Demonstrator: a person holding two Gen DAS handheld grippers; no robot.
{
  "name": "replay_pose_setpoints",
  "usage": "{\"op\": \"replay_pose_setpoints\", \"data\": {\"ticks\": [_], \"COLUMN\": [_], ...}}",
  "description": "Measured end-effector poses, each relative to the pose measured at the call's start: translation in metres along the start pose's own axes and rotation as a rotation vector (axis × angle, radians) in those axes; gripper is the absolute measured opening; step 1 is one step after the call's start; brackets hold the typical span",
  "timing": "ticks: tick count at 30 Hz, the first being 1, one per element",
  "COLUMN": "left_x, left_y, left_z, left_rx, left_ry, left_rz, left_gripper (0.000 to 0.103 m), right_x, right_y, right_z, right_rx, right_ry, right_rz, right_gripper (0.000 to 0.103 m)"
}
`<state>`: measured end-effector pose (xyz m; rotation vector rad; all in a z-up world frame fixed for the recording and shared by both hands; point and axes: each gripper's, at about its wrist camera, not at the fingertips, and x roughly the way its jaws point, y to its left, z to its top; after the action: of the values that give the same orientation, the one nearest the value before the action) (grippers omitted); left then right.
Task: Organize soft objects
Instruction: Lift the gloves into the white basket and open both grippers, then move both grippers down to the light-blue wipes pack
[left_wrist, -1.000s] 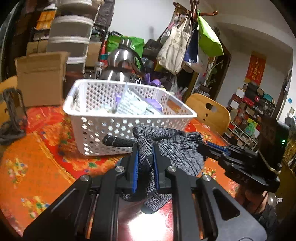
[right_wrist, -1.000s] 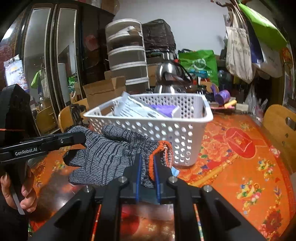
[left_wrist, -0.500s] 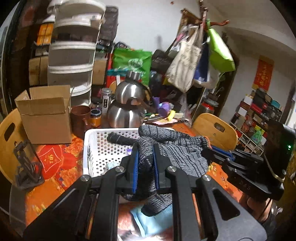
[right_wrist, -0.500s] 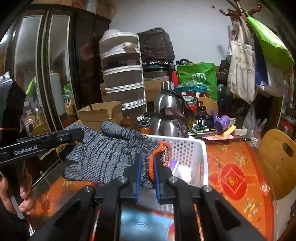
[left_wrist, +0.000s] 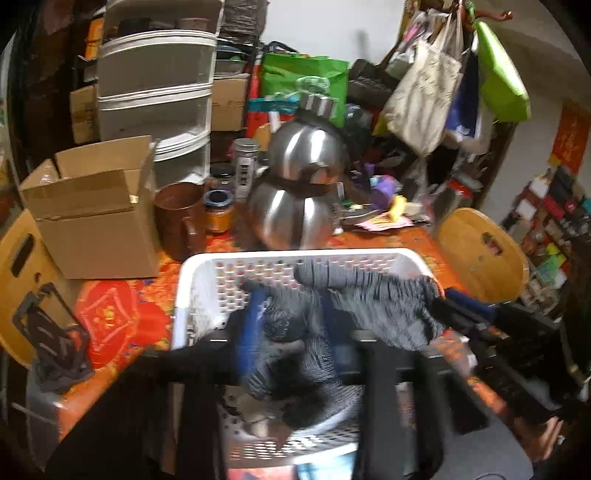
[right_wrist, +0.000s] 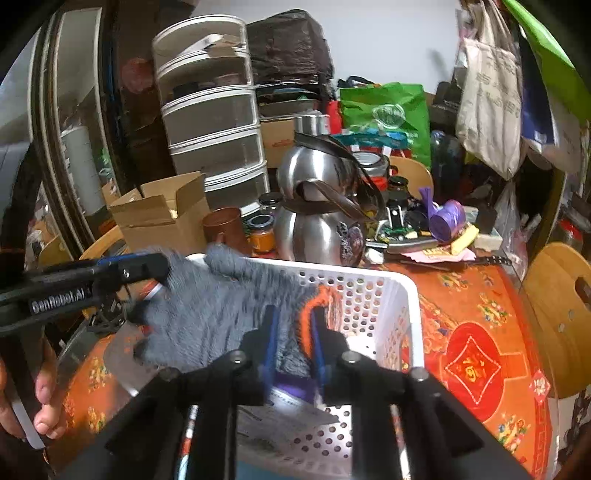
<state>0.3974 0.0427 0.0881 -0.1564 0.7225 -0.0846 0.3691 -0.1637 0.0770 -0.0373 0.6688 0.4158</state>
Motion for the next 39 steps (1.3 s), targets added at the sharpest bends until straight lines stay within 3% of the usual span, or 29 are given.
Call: {"op": "replay_pose_setpoints", "data": {"ticks": [1,2,4,7,18,24,27,29,32,39], "left_x": [0.001,-0.001,-0.003,-0.002,-0.017,-0.050,-0.066,-0.070,-0.061,-0.019], "left_y": [0.002,0.007,0.011,0.016,0.013,0.003,-0.001,0.000,0.002,-0.004], "left_z": [-0.001,-0.003,-0.006,-0.010,-0.036,-0.069,-0.108,-0.140,-0.177,-0.210], "left_rx": [-0.003,-0.012,-0.021,-0.021,-0.013,0.004,0.012,0.005,-0.033,-0.043], "left_ry": [-0.007,-0.023,-0.025,-0.009,-0.003,-0.008,0.015,0.037,0.093,0.175], "left_rz": [0.007,0.009,0.001,0.009,0.004,0.000,-0.001,-0.018,-0.061,-0.095], "left_gripper": [0.076,0.081,0.083,0.083,0.084,0.085,0.094,0.094,0.094,0.094], "right_x": [0.002,0.003,0.006,0.001,-0.009,-0.022,-0.046,-0.064,-0.084,-0.052], "right_y": [-0.003,-0.006,-0.014,-0.018,-0.020,-0.014,-0.013,-0.012,-0.009,-0.001], "right_z": [0.000,0.000,-0.001,-0.006,-0.015,-0.025,-0.042,-0.062,-0.105,-0.167], "right_rx": [0.012,0.027,0.051,0.028,0.045,0.029,0.048,0.058,0.062,0.066], "right_ry": [0.002,0.006,0.022,-0.012,-0.010,-0.012,-0.041,-0.063,-0.077,0.063], "right_rz": [0.001,-0.001,0.004,-0.041,-0.035,-0.039,-0.021,0.002,0.011,0.074], "right_gripper": [0.036,0.058,0.071,0.072,0.072,0.072,0.076,0.086,0.086,0.085]}}
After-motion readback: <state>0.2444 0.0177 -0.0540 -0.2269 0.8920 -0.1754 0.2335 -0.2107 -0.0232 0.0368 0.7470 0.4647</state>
